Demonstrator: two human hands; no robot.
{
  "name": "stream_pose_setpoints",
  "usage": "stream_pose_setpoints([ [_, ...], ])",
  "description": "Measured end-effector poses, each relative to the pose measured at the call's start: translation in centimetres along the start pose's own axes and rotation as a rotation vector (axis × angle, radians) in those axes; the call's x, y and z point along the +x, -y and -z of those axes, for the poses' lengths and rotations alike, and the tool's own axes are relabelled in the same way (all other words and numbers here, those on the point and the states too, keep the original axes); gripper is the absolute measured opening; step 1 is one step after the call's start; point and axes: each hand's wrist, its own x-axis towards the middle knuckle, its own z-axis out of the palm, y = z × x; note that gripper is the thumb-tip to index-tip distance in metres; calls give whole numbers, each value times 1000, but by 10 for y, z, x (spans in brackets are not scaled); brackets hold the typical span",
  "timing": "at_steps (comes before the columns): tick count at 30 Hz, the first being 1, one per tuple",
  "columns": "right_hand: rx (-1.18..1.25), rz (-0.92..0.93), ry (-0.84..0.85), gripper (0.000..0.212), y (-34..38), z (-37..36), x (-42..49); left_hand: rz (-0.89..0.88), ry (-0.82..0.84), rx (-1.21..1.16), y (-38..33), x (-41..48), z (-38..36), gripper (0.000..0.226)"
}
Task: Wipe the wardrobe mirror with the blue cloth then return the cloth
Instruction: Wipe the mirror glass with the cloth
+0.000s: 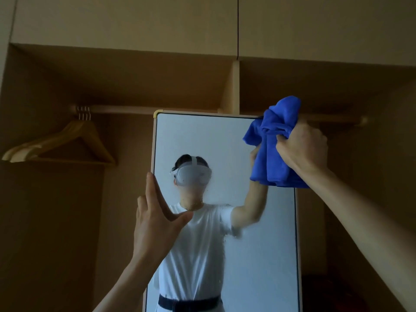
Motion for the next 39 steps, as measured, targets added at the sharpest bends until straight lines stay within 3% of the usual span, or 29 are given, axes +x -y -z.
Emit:
stream_pose_setpoints([
  [7, -12, 37, 65, 22, 40, 2, -8, -1, 34, 25, -5, -2, 1, 130],
  [27, 133, 281, 172, 37, 192, -34, -41, 5, 148, 54, -10, -7, 20, 123],
  [39, 167, 404, 357, 37, 219, -38, -52, 11, 222, -12, -5, -12, 27, 114],
])
